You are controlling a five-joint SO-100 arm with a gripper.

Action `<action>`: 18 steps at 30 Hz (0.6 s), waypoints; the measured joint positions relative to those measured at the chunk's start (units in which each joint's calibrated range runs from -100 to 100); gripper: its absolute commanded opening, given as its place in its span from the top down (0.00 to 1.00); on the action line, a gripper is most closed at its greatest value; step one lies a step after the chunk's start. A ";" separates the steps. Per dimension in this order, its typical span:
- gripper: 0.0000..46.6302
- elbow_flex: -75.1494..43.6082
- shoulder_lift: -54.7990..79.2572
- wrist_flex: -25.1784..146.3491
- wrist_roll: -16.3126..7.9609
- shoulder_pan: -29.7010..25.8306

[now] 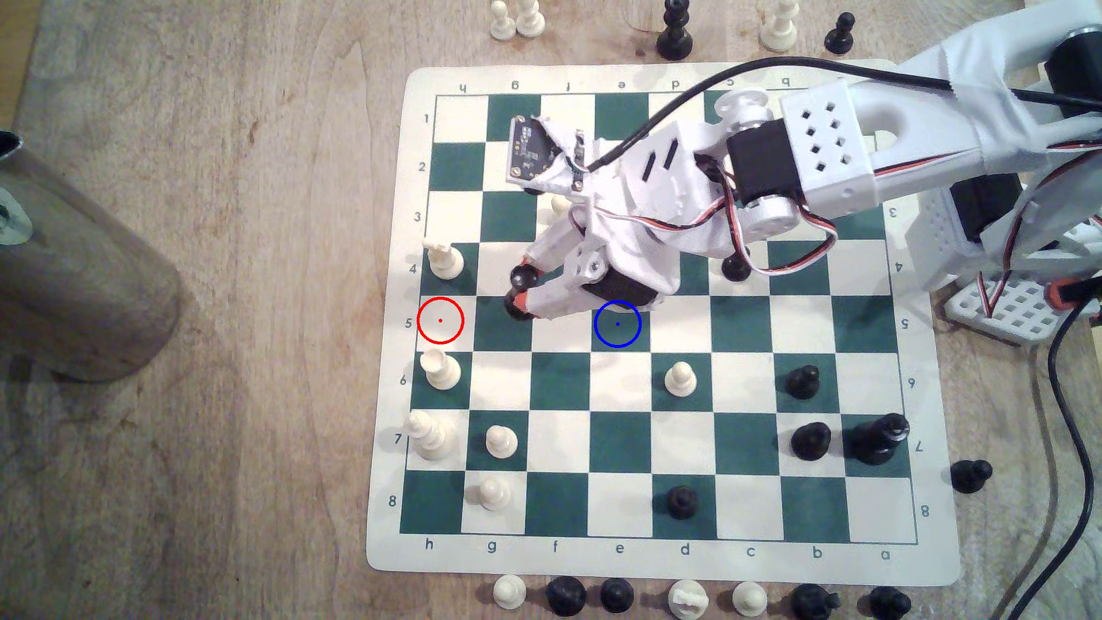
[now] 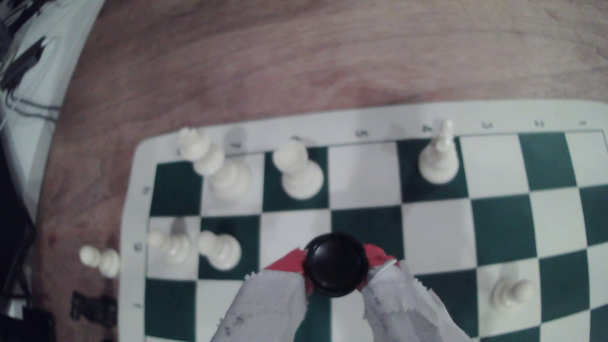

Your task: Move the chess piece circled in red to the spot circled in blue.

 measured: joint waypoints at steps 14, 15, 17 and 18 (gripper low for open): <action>0.99 5.78 -3.52 0.08 0.10 0.00; 0.99 6.33 -4.52 0.48 0.20 0.00; 0.99 8.77 -7.62 1.20 0.20 0.00; 0.99 9.31 -8.38 1.20 0.20 0.00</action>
